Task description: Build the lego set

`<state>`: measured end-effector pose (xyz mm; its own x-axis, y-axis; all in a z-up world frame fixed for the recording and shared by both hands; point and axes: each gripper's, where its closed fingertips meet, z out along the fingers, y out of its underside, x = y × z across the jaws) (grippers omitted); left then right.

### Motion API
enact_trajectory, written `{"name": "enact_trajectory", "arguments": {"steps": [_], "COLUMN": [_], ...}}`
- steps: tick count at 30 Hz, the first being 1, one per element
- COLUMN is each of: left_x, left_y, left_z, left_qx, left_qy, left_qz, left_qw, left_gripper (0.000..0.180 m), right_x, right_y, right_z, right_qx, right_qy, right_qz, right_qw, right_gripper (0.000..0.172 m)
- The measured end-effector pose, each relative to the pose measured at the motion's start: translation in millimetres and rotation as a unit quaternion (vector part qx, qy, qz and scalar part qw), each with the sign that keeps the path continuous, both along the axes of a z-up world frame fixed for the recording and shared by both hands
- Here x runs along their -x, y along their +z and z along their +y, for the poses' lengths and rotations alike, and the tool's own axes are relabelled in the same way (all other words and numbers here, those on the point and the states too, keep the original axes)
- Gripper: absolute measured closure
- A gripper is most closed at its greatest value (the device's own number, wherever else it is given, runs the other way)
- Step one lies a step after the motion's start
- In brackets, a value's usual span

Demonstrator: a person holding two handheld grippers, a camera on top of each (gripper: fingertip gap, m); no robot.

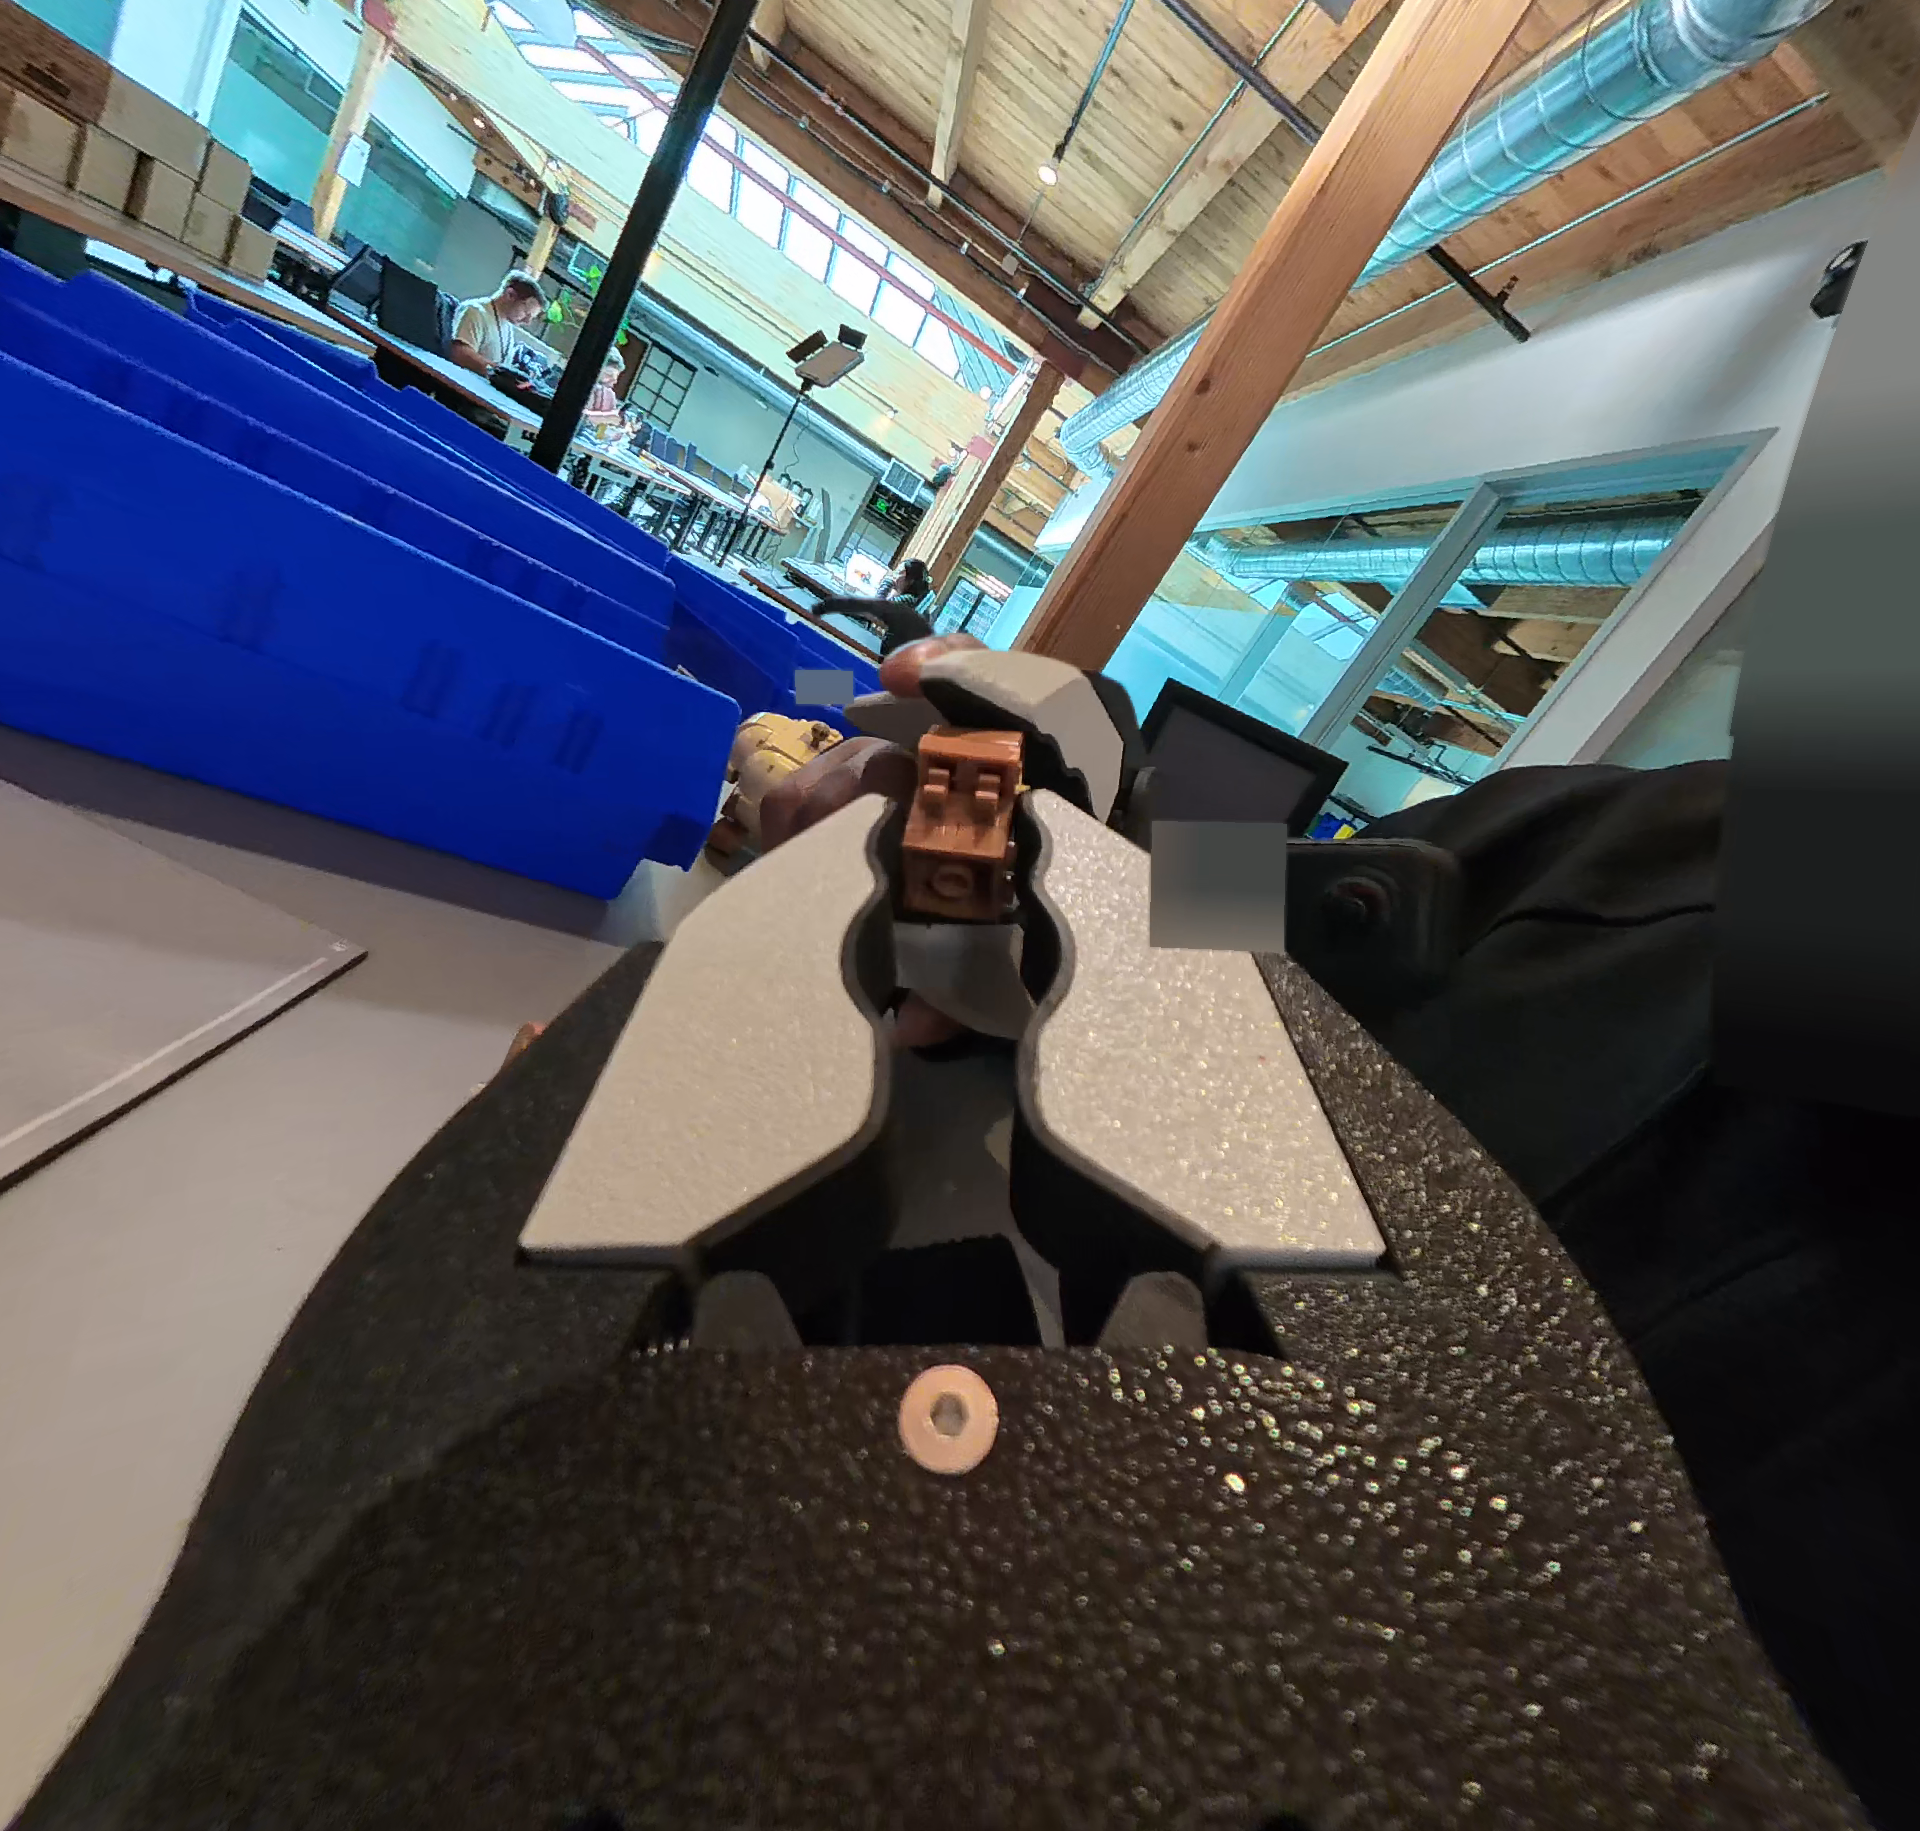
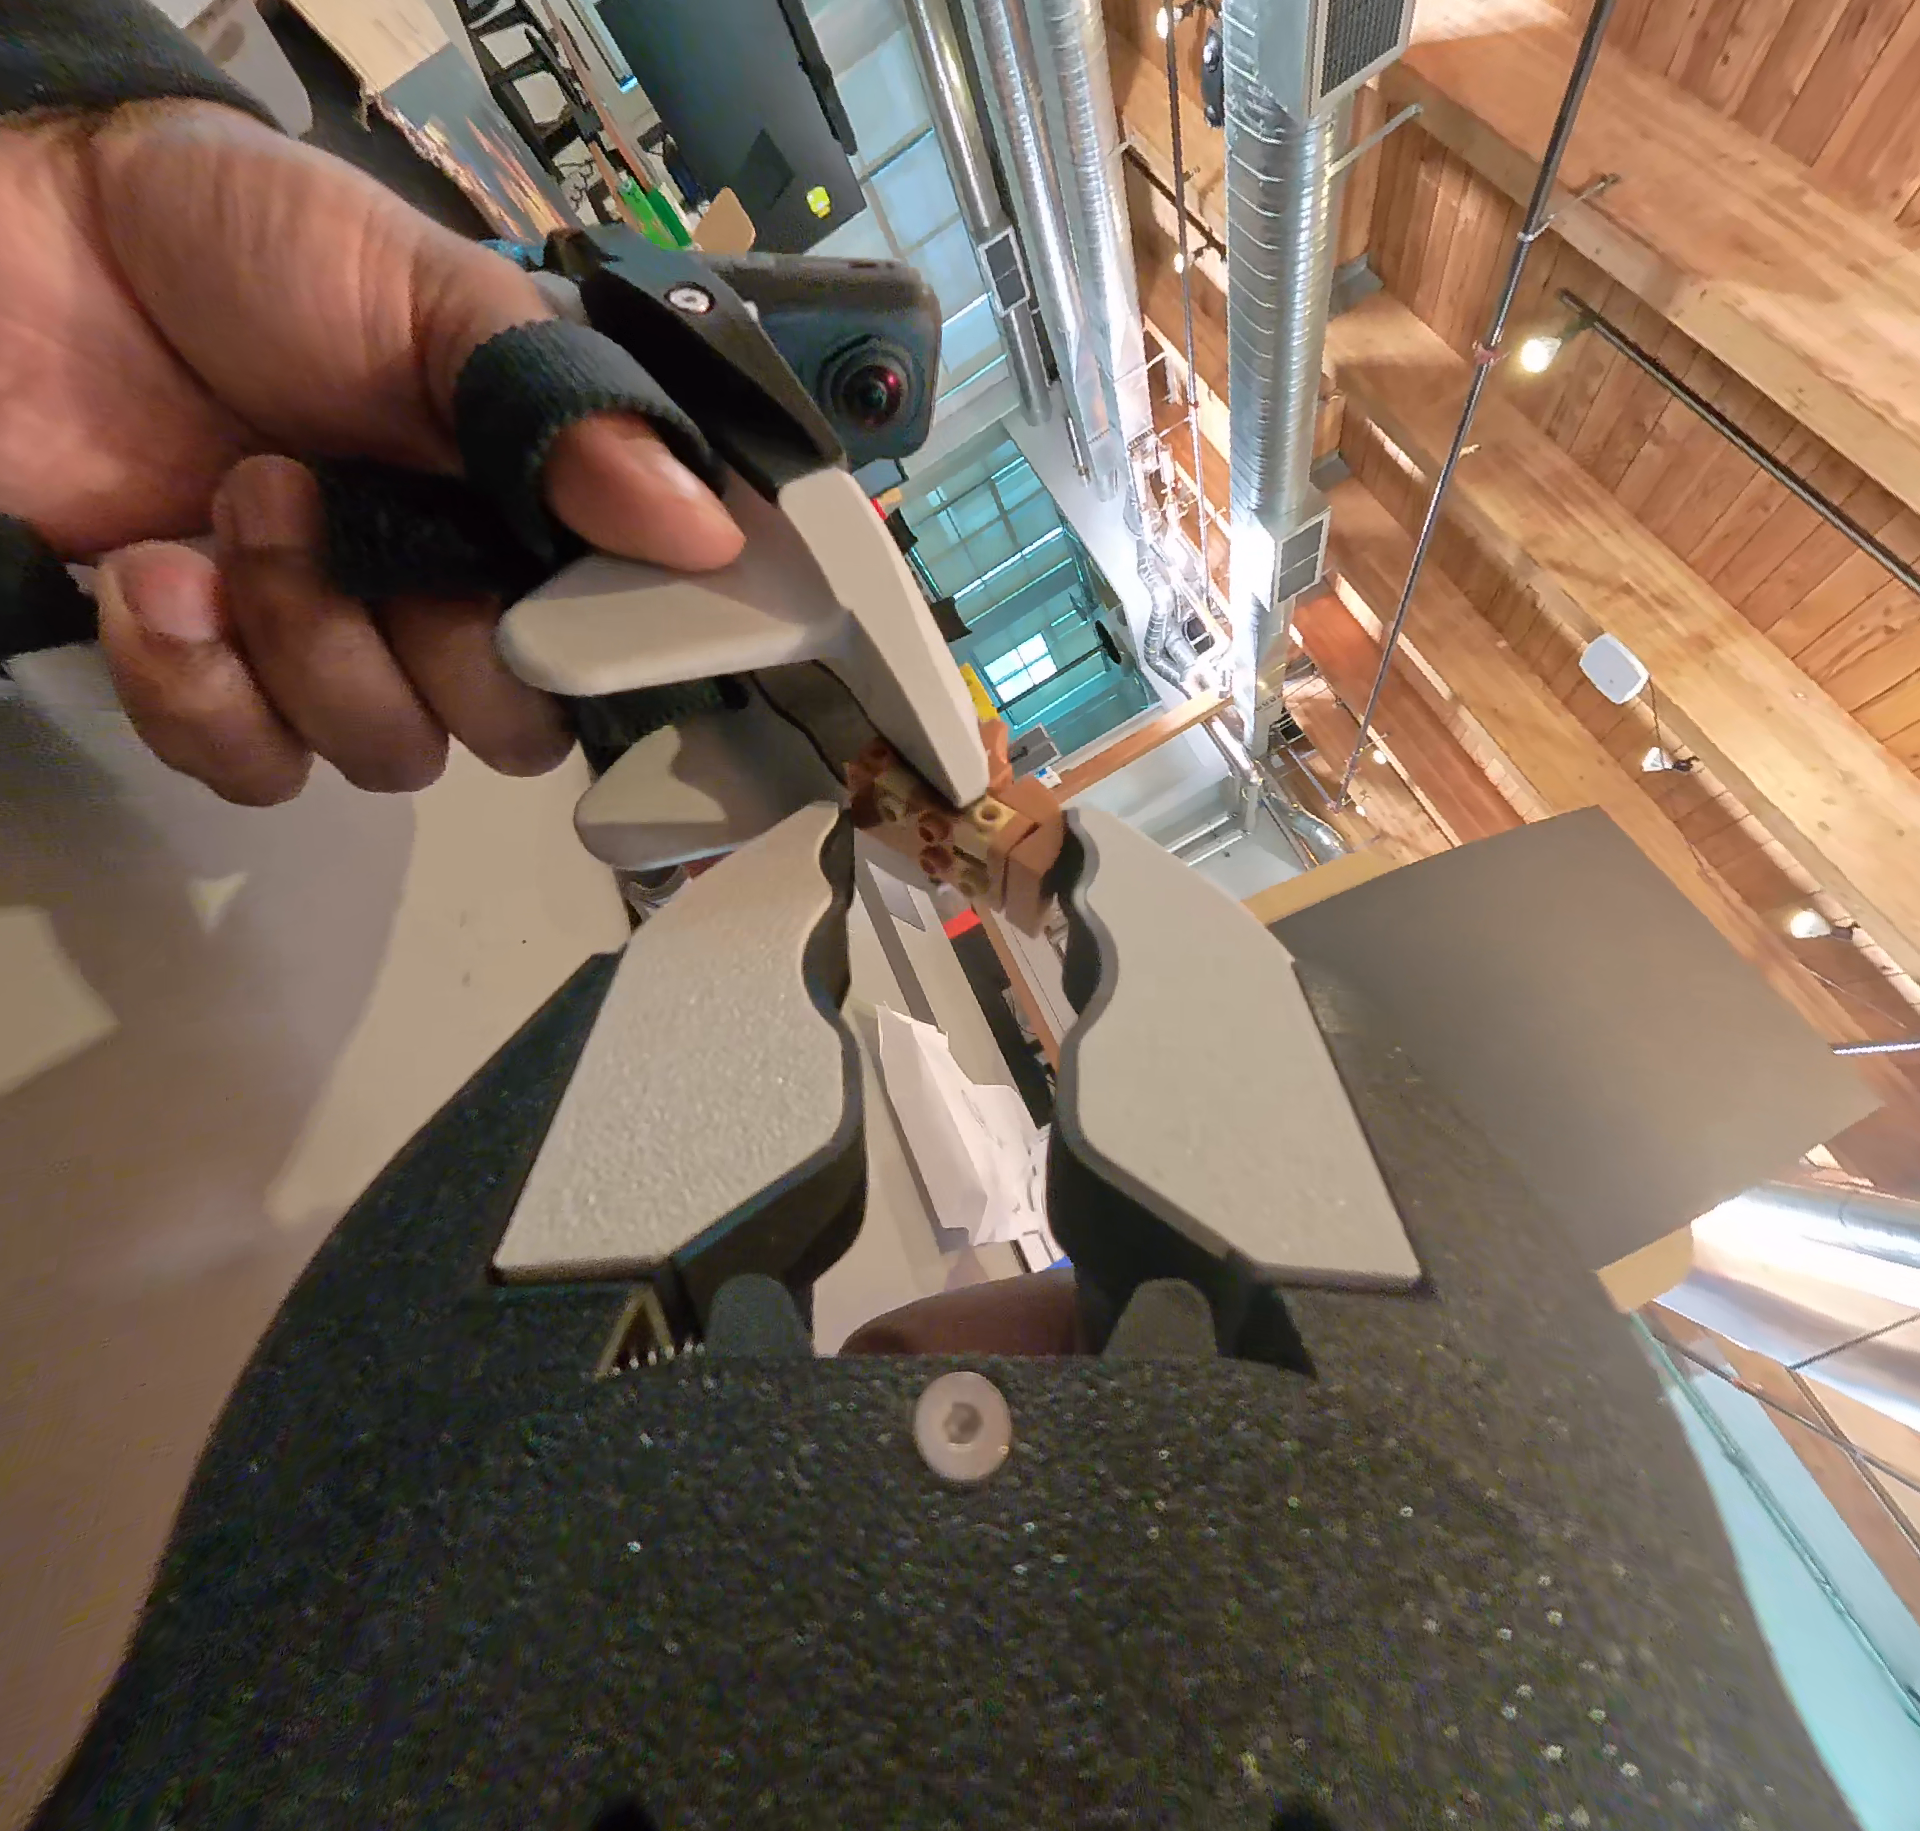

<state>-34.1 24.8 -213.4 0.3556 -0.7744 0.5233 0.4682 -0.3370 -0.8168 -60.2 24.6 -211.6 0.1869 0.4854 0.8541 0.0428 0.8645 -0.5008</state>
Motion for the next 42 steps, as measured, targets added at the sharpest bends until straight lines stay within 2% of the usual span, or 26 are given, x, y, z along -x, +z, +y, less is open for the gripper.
{"name": "enact_trajectory", "arguments": {"steps": [6,19,36,42], "left_x": [0,-3,-6,1], "left_y": [-1,2,7,7], "left_z": [-2,-4,-9,-9], "left_qx": [0.011,0.030,0.009,0.004], "left_qy": [-0.015,-0.060,-0.077,-0.064], "left_qz": [-0.014,-0.101,-0.121,-0.097], "left_qw": [1.000,0.993,0.990,0.993], "left_gripper": [0.162,0.162,0.162,0.162], "right_x": [0,-2,-8,-28], "right_y": [-1,2,9,18], "right_z": [-2,-6,-12,-15], "right_qx": [-0.019,-0.022,-0.024,-0.025], "right_qy": [0.005,0.017,0.036,0.103], "right_qz": [-0.008,-0.010,-0.002,-0.032], "right_qw": [1.000,1.000,0.999,0.994], "right_gripper": [0.135,0.132,0.127,0.126]}}
